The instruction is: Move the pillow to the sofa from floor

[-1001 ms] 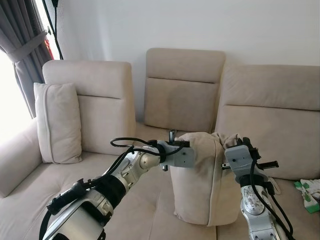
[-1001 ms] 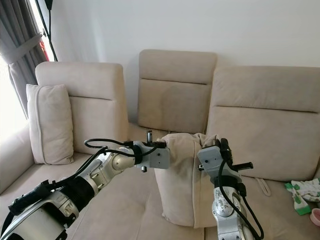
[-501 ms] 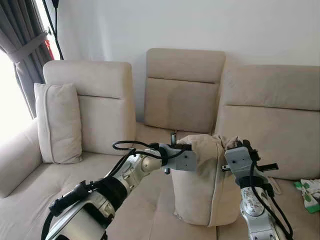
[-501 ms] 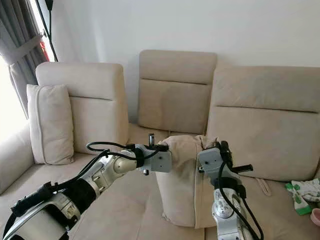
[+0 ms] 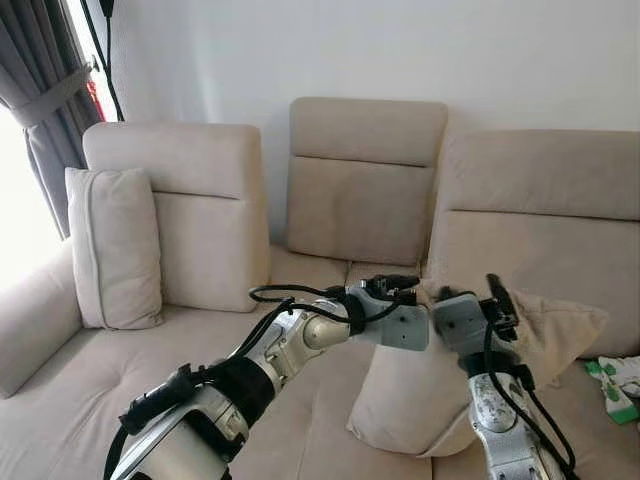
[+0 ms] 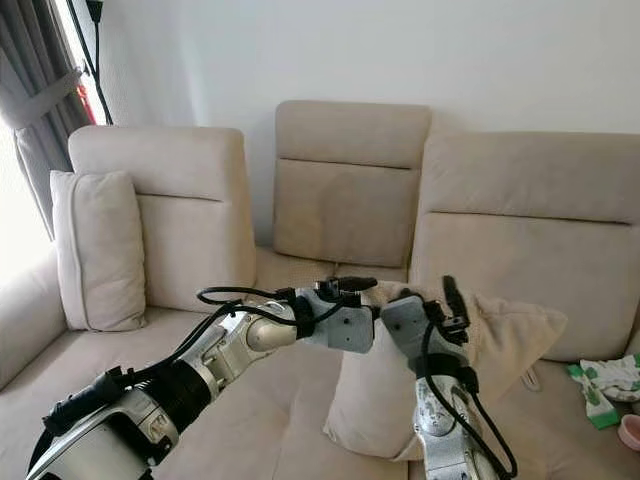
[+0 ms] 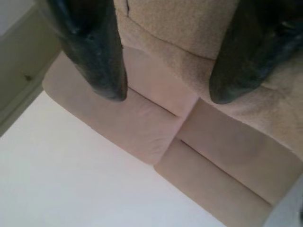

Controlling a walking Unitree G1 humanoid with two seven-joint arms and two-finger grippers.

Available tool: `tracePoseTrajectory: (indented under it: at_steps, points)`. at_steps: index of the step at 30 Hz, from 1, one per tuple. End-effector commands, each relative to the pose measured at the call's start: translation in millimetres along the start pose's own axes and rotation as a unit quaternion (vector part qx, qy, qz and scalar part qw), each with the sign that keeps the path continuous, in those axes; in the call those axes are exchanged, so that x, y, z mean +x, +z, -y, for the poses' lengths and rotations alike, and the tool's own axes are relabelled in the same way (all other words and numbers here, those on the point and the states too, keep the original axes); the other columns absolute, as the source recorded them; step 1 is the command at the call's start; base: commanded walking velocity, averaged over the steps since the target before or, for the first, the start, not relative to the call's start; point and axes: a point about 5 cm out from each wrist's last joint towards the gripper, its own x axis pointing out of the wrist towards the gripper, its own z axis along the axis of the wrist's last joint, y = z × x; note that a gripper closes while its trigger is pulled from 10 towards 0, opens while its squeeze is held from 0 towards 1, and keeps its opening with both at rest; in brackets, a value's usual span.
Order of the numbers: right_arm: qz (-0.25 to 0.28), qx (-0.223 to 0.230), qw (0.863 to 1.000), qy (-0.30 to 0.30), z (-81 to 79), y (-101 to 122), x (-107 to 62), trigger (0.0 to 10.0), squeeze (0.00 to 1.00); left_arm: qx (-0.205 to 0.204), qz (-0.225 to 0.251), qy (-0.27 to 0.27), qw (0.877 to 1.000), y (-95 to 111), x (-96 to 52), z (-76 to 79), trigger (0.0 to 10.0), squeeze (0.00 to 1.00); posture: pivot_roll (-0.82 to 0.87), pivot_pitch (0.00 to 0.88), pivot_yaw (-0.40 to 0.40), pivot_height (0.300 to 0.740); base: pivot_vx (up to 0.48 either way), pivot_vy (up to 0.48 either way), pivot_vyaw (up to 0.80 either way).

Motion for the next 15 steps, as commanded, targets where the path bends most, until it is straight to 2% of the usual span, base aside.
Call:
tracePoseTrajectory:
  at_steps: [1,3,7,11,15]
  points:
    - [-0.029,-0.012,0.999,0.008,-3.1,-10.8,-1.3,10.0,0.00,-0.001,0.006,0.021,1.000,1.6,-0.8,-8.6,10.0,0.00,-0.17,0.000,0.071,0.740,0.000,0.000,0.00]
    - [-0.050,-0.020,0.998,0.023,-7.7,-18.2,-3.0,10.0,0.00,0.000,0.007,0.028,1.000,1.1,-1.2,-10.4,10.0,0.00,-0.17,0.000,0.071,0.740,0.000,0.000,0.00]
    - [-0.138,-0.030,0.988,0.059,-17.9,-46.3,-10.1,10.0,0.00,0.001,0.007,0.044,0.999,0.6,-2.6,-14.4,10.0,0.00,-0.16,0.000,0.067,0.740,0.000,0.000,0.00]
    - [-0.163,-0.036,0.984,0.058,-17.1,-54.3,-11.4,10.0,0.00,0.001,0.006,0.053,0.999,0.3,-3.0,-16.5,10.0,0.00,-0.16,0.000,0.066,0.740,0.000,0.000,0.00]
    - [-0.186,-0.024,0.981,0.044,-8.4,-62.5,-7.3,10.0,0.00,0.003,0.003,0.080,0.997,-0.7,-4.0,-23.6,10.0,0.00,-0.16,0.000,0.066,0.740,0.000,0.000,0.00]
